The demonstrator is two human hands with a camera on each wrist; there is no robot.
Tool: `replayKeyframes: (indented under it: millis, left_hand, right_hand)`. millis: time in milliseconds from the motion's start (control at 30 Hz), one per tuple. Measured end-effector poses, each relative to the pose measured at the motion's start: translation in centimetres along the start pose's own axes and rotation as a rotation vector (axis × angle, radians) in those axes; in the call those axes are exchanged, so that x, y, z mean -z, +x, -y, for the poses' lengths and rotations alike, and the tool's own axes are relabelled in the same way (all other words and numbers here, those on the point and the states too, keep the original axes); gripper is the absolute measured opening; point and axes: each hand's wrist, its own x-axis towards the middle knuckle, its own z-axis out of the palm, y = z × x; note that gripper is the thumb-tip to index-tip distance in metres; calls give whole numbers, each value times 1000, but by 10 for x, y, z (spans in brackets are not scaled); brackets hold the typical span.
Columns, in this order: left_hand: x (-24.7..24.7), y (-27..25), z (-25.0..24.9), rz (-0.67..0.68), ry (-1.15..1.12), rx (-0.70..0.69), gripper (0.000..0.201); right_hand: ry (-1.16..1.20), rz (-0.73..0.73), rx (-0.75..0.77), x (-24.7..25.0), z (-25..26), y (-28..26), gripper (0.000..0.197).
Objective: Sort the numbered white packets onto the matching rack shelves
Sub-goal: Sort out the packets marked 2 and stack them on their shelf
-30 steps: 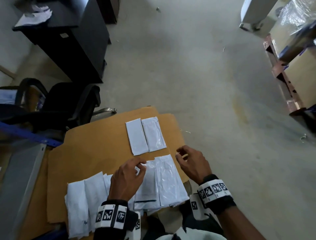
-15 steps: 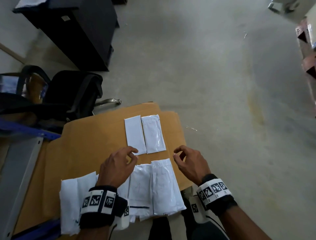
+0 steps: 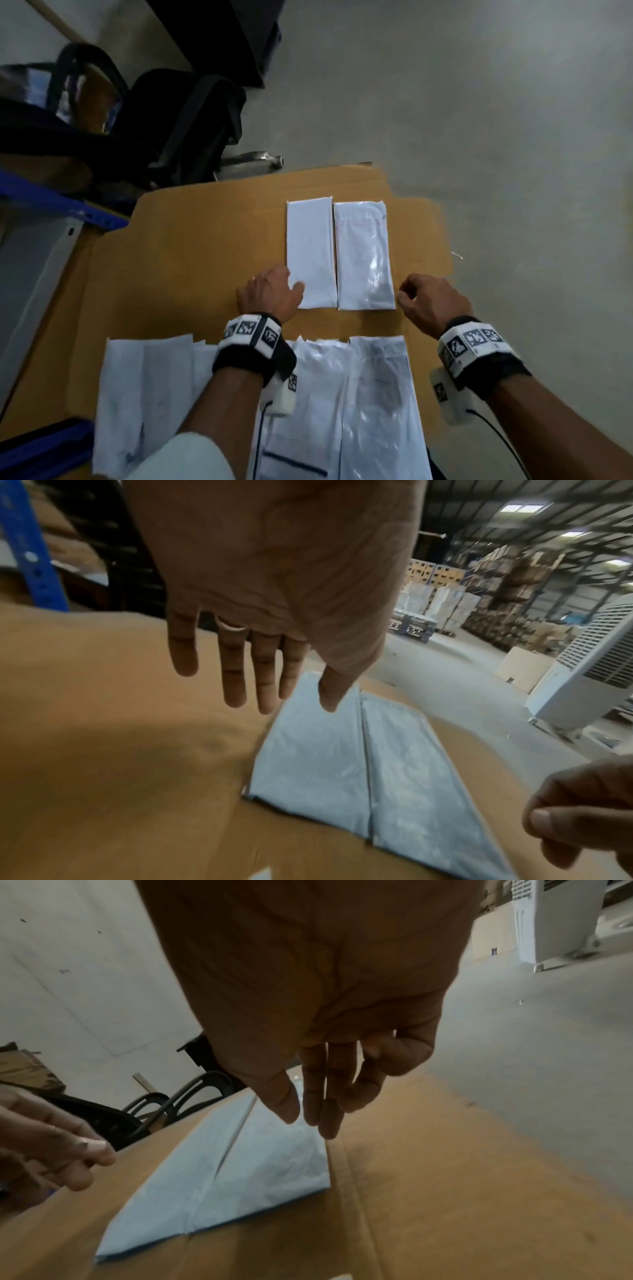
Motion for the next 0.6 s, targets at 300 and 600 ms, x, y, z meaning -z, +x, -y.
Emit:
replayKeyframes:
  millis: [300, 600]
  left_hand:
    - [-71, 44, 14, -78, -173, 111, 32]
    - [-81, 56, 10, -89, -436, 199, 33]
  right_hand:
    - [50, 22, -49, -45, 12, 41, 17]
    - [92, -34, -83, -37, 13, 46, 24]
